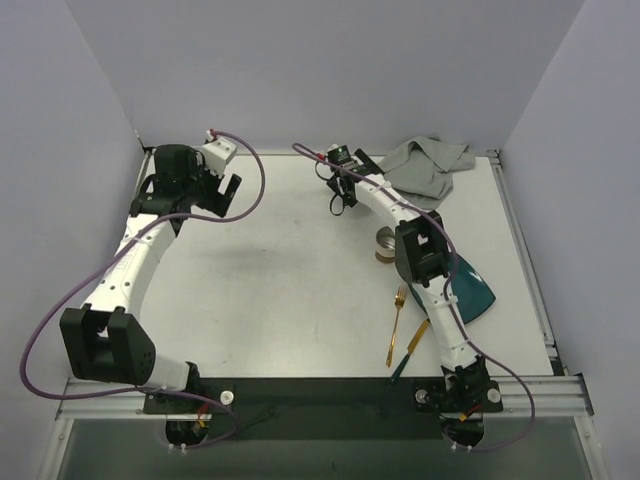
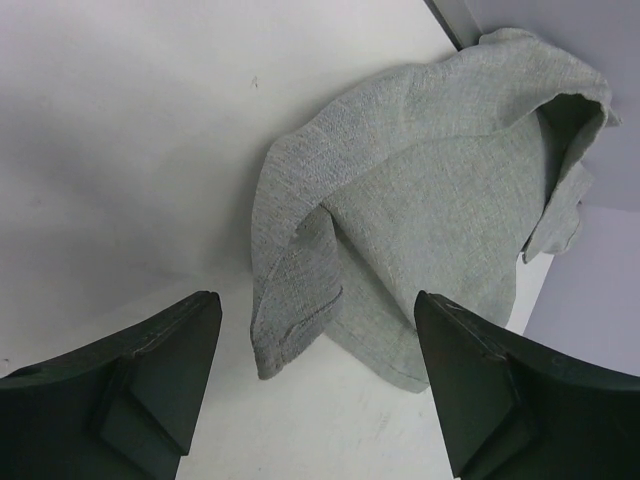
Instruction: Set the dinner table for one person
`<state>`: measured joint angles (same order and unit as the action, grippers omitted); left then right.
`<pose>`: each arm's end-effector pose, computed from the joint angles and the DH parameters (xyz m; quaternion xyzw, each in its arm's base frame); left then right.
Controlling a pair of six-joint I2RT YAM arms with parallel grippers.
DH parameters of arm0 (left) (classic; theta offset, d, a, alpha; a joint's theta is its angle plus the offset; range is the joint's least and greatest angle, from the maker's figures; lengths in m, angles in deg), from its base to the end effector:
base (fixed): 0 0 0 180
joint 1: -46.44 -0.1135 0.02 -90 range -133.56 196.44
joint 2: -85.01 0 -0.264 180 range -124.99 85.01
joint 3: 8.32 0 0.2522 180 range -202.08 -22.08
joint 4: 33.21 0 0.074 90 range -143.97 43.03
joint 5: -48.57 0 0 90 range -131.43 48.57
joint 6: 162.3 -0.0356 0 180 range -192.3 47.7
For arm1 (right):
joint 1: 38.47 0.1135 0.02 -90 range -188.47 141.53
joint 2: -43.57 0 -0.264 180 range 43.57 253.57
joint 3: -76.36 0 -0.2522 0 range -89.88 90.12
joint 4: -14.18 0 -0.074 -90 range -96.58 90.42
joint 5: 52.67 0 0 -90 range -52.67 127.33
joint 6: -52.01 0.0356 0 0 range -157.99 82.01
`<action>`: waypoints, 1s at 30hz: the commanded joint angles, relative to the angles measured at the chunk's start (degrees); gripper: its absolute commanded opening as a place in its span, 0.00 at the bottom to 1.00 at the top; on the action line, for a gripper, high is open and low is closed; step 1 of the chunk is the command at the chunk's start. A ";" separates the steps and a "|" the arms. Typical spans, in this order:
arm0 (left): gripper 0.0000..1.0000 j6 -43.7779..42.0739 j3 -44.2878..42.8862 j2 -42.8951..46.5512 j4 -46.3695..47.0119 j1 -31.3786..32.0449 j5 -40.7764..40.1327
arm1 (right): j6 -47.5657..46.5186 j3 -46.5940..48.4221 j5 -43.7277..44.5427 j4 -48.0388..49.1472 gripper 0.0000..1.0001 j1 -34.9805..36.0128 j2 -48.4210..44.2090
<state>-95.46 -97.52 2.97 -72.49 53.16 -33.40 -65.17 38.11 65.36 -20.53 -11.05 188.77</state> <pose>0.3234 -0.0431 0.3483 0.2578 0.8347 0.0084 0.4865 0.5149 0.2483 0.1839 -0.3062 0.8240 -0.2169 0.4246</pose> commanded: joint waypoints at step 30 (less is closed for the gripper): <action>0.97 7.32 -2.08 3.81 -3.31 -3.10 1.45 | 21.67 -8.19 -16.11 1.44 0.00 1.57 -17.31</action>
<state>-93.47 -98.76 3.43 -75.11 52.90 -34.25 -59.22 29.12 61.69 -16.00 -11.43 186.04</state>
